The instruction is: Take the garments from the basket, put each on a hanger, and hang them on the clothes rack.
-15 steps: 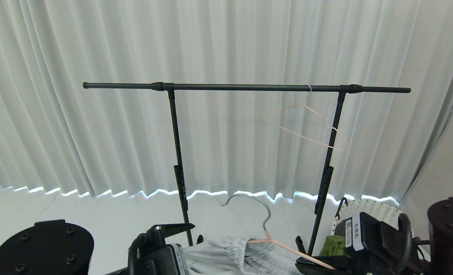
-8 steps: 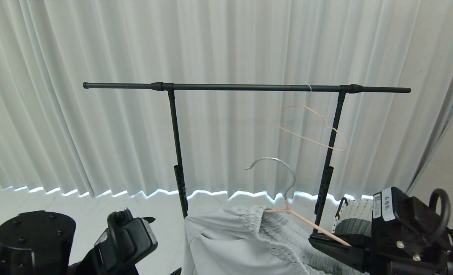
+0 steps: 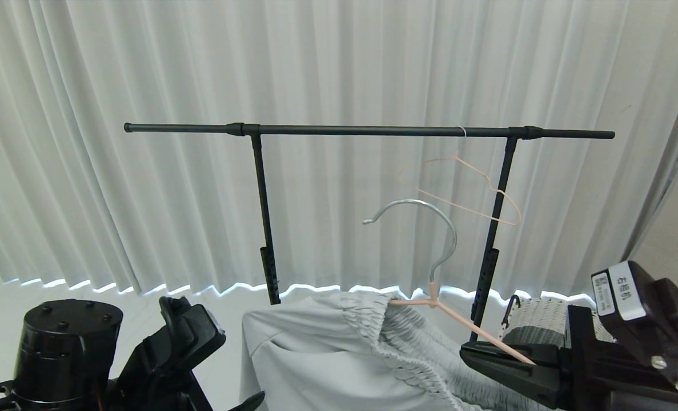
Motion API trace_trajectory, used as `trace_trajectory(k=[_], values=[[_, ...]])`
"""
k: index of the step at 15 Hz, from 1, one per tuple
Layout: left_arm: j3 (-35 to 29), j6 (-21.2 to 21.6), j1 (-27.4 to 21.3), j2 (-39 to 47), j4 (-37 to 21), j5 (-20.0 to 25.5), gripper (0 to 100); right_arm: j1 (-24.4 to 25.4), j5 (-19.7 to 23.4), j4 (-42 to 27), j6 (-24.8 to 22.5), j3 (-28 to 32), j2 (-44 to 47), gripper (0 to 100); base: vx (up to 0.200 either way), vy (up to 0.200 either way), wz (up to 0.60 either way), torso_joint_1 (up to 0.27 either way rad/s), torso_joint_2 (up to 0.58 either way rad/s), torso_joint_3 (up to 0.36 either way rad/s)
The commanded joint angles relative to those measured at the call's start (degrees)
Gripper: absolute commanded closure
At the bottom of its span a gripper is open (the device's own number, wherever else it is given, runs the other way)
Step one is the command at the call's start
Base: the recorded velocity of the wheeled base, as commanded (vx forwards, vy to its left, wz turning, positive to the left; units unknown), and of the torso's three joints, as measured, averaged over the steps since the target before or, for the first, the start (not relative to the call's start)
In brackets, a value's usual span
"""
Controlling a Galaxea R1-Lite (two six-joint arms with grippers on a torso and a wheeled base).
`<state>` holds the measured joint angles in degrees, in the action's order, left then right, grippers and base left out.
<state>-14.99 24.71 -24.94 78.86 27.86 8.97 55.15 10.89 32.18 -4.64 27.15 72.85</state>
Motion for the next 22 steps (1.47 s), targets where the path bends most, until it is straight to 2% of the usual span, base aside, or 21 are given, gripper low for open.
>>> trace_trajectory(k=[1, 3, 5, 6, 10, 16, 17, 20, 22], values=[[-0.12, 0.07, 0.07, 0.50, 0.01, -0.01, 100, 0.22, 0.01, -0.02, -0.01, 0.27, -0.08, 100, 0.000, 0.000, 0.00, 0.000, 0.00, 0.000], [0.05, -0.01, 0.42, 0.68, 0.01, -0.10, 100, 0.13, -0.08, -0.02, -0.01, 0.19, -0.25, 100, 0.000, 0.000, 0.00, 0.000, 0.00, 0.000], [0.14, -0.01, 3.94, 1.65, 0.01, -0.18, 100, 0.13, -0.25, -0.02, -0.01, 0.27, -0.34, 100, 0.000, 0.000, 0.00, 0.000, 0.00, 0.000], [0.14, -0.01, 7.80, 2.35, 0.01, -0.10, 100, 0.05, -0.34, -0.02, 0.07, 0.19, -0.43, 100, 0.000, 0.000, 0.00, 0.000, 0.00, 0.000], [1.02, 0.07, 14.83, 2.79, 0.01, -0.10, 100, -0.92, -0.34, -0.19, 0.07, 0.10, -1.13, 100, 0.000, 0.000, 0.00, 0.000, 0.00, 0.000], [0.76, 0.43, 16.59, 4.20, 0.01, -0.10, 100, -1.62, -0.34, -0.19, 0.07, 0.27, -1.22, 100, 0.000, 0.000, 0.00, 0.000, 0.00, 0.000], [1.02, 0.60, 16.06, 3.84, 0.01, -0.10, 0, -1.62, -0.34, -0.19, 0.16, 0.27, -1.22, 100, 0.000, 0.000, 0.00, 0.000, 0.00, 0.000], [1.81, 0.25, 15.36, 0.86, 0.01, 0.08, 0, -1.80, -1.57, -0.19, 3.85, 1.59, -1.04, 100, 0.000, 0.000, 0.00, 0.000, 0.00, 0.000], [2.87, 0.16, 14.40, -3.36, 0.01, 0.08, 0, -2.59, -5.79, -0.45, 9.65, 4.84, -0.43, 100, 0.000, 0.000, 0.00, 0.000, 0.00, 0.000]])
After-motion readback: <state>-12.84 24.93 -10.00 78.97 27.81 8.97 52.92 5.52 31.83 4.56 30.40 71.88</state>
